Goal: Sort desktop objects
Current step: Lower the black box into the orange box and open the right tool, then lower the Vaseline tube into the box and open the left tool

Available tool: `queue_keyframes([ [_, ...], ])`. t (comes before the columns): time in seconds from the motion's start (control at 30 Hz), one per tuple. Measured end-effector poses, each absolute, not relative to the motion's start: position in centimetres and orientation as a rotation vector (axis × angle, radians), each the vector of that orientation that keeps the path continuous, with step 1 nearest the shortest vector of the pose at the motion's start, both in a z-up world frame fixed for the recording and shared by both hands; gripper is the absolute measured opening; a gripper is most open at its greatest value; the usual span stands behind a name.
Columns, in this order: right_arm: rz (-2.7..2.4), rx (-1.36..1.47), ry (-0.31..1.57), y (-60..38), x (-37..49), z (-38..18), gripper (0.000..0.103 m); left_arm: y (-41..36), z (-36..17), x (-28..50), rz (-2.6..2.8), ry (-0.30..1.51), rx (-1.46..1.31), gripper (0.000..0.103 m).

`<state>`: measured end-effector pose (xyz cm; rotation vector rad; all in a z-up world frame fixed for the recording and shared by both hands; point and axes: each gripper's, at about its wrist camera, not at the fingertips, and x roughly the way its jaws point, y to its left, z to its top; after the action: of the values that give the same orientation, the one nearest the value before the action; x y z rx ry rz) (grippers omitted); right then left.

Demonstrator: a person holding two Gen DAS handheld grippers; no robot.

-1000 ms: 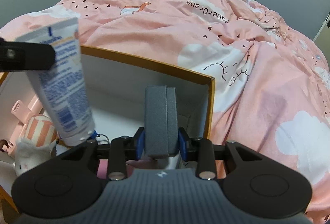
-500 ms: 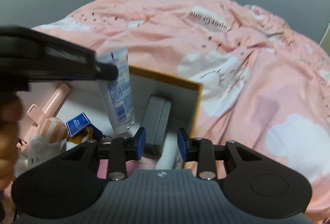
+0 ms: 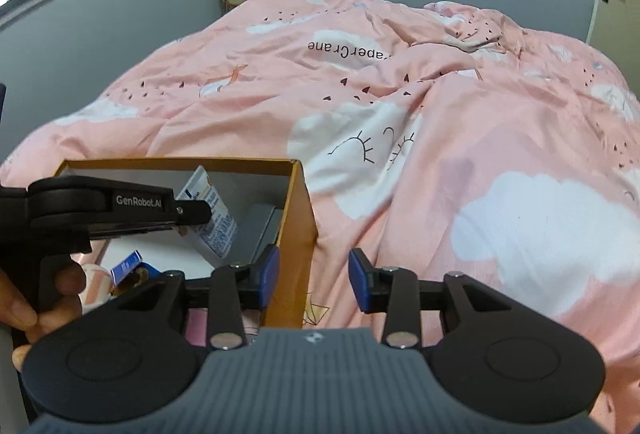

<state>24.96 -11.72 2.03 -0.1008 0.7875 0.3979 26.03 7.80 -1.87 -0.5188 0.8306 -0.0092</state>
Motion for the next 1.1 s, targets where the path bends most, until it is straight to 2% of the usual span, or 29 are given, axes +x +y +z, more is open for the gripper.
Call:
queue_keyframes([
  [0.23, 0.403, -0.061, 0.79, -12.3, 24.9, 1.8, 0.042, 7.0, -1.7, 26.1, -0.026, 0.864, -0.525, 0.011],
  [0.53, 0.392, -0.052, 0.805, -12.6, 24.4, 1.1, 0.042, 5.4, -1.0, 25.7, -0.061, 0.9, -0.367, 0.01],
  [0.7, 0.393, -0.041, 0.808, -12.8, 24.2, 1.0, 0.042, 4.1, -1.0, 25.6, -0.107, 0.915, -0.288, 0.013],
  [1.1, 0.402, -0.031, 0.796, -13.1, 23.4, 1.4, 0.042, 4.1, -0.7, 25.2, -0.092, 0.915, -0.286, 0.016],
])
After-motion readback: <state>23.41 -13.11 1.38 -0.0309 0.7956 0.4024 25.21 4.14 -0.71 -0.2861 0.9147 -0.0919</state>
